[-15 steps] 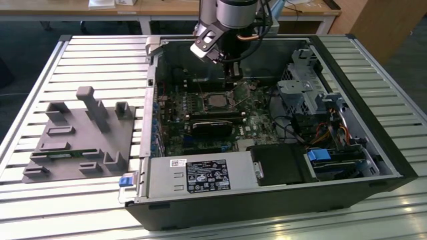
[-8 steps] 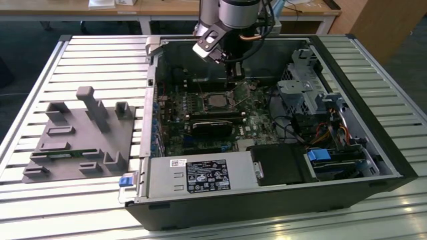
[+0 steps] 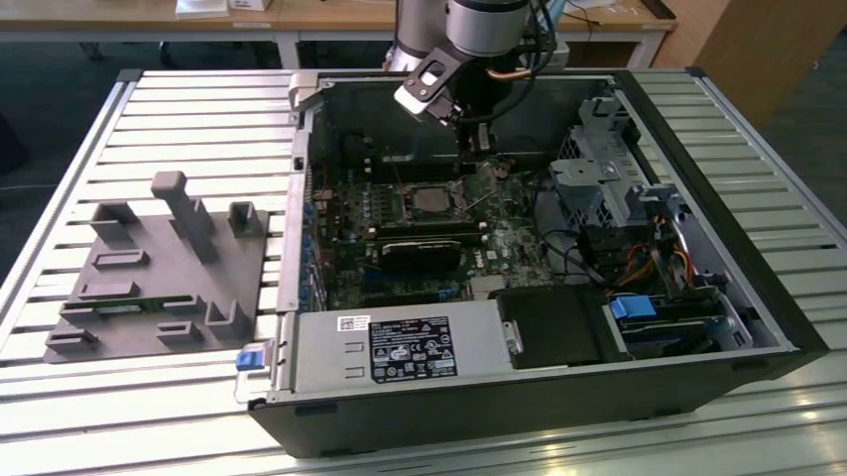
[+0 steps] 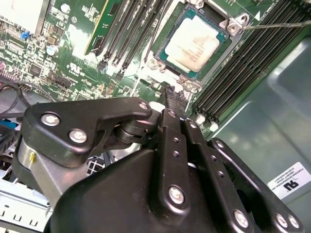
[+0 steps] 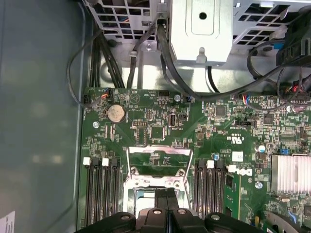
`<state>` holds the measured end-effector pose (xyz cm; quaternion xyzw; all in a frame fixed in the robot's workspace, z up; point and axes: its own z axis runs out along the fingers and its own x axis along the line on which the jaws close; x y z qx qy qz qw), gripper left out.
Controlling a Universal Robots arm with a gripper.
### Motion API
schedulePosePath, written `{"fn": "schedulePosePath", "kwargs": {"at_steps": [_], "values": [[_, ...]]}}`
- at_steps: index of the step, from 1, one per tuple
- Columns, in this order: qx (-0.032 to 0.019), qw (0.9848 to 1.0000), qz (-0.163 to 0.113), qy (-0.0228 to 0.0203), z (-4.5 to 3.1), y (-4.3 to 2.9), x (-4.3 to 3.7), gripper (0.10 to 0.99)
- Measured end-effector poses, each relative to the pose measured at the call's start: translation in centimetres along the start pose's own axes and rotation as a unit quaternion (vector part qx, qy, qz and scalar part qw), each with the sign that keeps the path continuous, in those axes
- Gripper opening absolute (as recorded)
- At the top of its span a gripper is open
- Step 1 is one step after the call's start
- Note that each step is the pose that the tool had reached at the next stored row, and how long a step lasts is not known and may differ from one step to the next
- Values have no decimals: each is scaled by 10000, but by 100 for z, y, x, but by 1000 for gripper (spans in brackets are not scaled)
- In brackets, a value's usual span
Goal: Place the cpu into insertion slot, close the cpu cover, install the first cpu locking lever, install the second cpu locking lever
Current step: 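Close the cpu cover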
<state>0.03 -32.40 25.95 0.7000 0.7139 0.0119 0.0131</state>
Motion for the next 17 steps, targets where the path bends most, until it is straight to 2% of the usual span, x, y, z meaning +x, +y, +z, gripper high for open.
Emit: {"fn": "schedulePosePath", "kwargs": {"at_steps": [17], "values": [[0, 10000, 0, 0, 7, 168, 11, 118]]}}
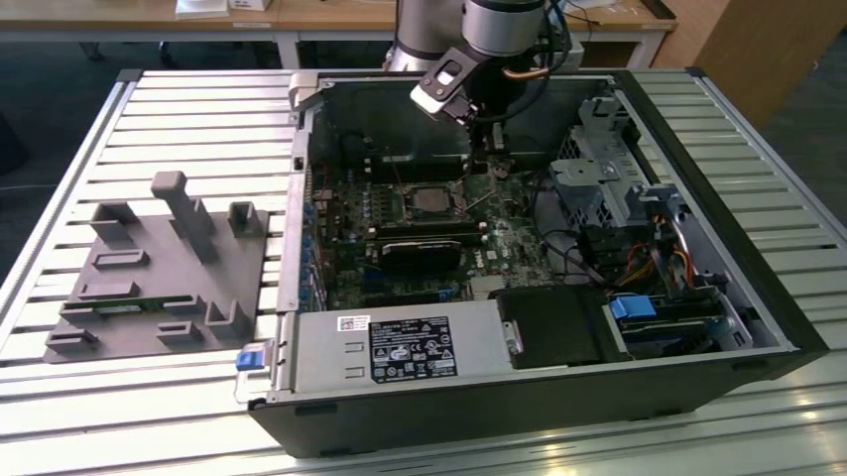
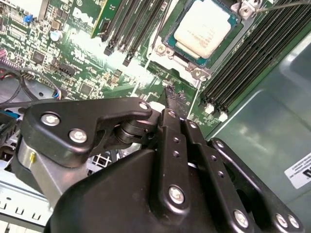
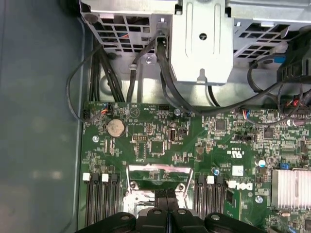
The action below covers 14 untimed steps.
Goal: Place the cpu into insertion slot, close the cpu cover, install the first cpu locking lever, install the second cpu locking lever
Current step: 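Close the cpu cover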
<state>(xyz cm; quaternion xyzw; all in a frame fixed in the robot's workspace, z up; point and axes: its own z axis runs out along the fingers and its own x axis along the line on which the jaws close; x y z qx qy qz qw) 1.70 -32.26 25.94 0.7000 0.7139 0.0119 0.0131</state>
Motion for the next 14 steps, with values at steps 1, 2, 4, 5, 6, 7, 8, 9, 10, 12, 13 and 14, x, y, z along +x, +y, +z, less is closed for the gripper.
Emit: {"fn": "schedulePosePath", "kwargs": {"at_steps": [1, 2, 4, 5, 6, 7, 8, 9, 10, 12, 13, 14], "values": [[0, 10000, 0, -1, 0, 9, 6, 118], [0, 10000, 0, 0, 1, 19, 14, 118], [0, 10000, 0, -1, 2, 41, 26, 118], [0, 10000, 0, 0, 3, 53, 31, 118], [0, 10000, 0, 0, 4, 64, 34, 118], [0, 10000, 0, 0, 4, 74, 38, 118], [0, 10000, 0, 0, 5, 82, 43, 118], [0, 10000, 0, 0, 5, 88, 49, 118], [0, 10000, 0, 0, 6, 94, 53, 118], [0, 10000, 0, 0, 8, 101, 55, 118], [0, 10000, 0, 0, 9, 105, 55, 118], [0, 10000, 0, 0, 8, 105, 55, 118]]}}
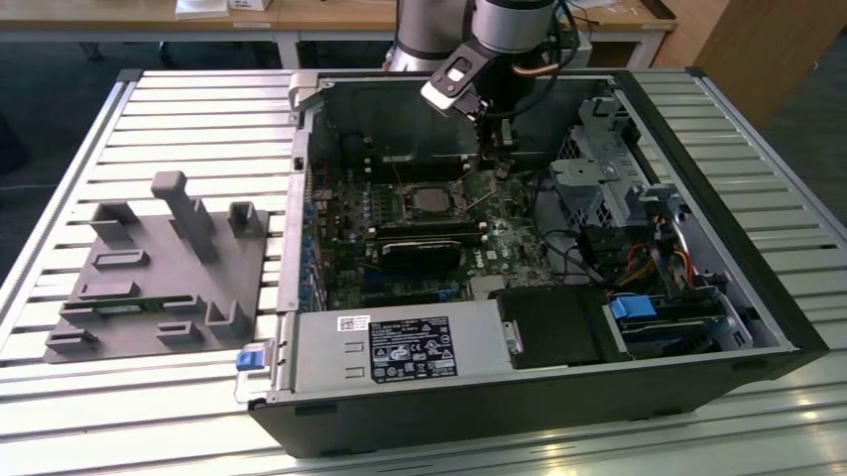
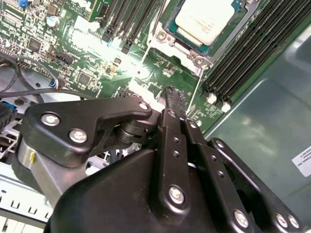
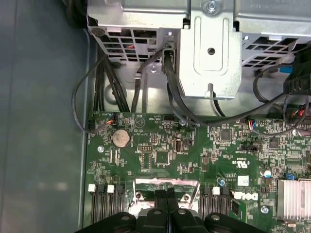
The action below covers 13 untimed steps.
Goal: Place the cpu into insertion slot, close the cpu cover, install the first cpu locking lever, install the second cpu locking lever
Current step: 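Close the cpu cover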
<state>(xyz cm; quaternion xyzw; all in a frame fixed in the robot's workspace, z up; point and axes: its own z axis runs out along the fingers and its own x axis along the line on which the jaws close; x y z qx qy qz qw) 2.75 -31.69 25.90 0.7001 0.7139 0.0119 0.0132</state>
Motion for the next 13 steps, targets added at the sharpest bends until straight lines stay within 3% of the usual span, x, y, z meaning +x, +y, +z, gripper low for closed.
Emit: {"fn": "schedulePosePath", "kwargs": {"at_steps": [8, 13], "values": [[0, 9999, 106, -3, 12, 38, 0, 118], [5, 9999, 143, -6, 30, 138, -2, 118]]}}
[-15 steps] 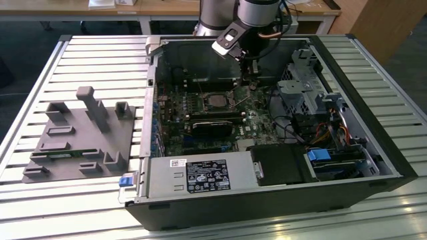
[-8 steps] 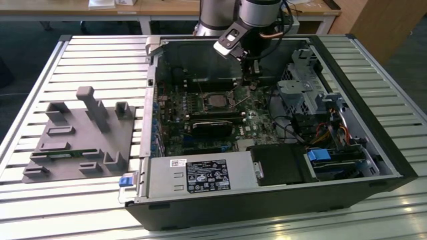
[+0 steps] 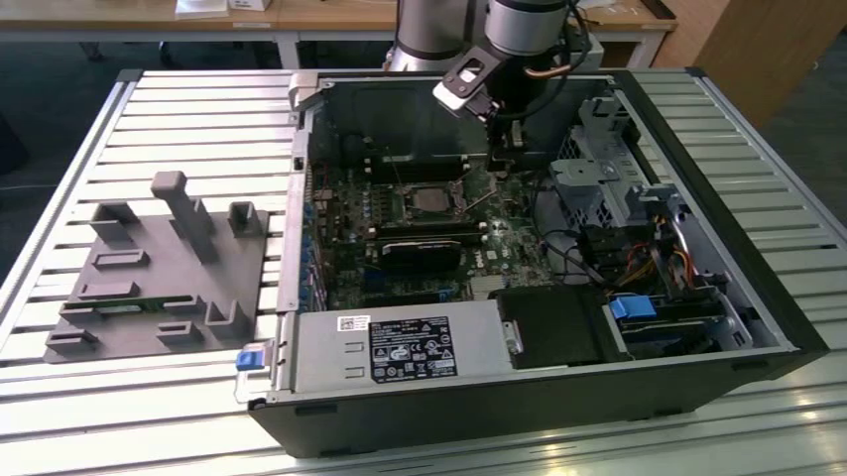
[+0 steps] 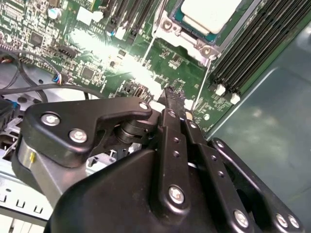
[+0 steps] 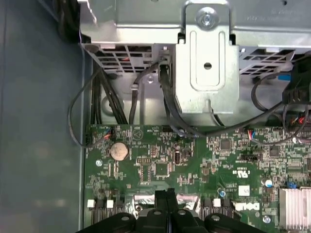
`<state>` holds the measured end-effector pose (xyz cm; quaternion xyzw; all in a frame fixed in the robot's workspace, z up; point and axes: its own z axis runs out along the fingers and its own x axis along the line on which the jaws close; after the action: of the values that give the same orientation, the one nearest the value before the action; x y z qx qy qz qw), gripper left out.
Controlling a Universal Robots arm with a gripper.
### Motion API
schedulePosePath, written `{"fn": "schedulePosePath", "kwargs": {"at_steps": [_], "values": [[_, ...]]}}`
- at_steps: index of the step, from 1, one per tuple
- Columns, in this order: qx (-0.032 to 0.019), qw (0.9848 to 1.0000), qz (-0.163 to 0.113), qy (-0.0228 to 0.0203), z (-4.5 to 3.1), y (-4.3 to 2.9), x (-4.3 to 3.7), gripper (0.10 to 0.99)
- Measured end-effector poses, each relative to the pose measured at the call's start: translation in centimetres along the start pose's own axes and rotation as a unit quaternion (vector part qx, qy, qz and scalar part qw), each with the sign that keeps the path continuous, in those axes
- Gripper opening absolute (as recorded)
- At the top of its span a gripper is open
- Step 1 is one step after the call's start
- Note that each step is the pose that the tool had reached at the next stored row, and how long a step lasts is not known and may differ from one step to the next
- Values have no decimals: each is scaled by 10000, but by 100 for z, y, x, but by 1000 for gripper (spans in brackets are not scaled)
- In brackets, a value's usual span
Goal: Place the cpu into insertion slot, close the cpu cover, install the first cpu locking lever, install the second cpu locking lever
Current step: 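Close the cpu cover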
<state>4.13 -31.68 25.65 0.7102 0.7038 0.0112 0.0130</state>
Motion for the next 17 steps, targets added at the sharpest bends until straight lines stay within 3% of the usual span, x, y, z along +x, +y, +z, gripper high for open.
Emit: {"fn": "schedulePosePath", "kwargs": {"at_steps": [17], "values": [[0, 10000, 36, -6, 42, 190, 24, 118]]}}
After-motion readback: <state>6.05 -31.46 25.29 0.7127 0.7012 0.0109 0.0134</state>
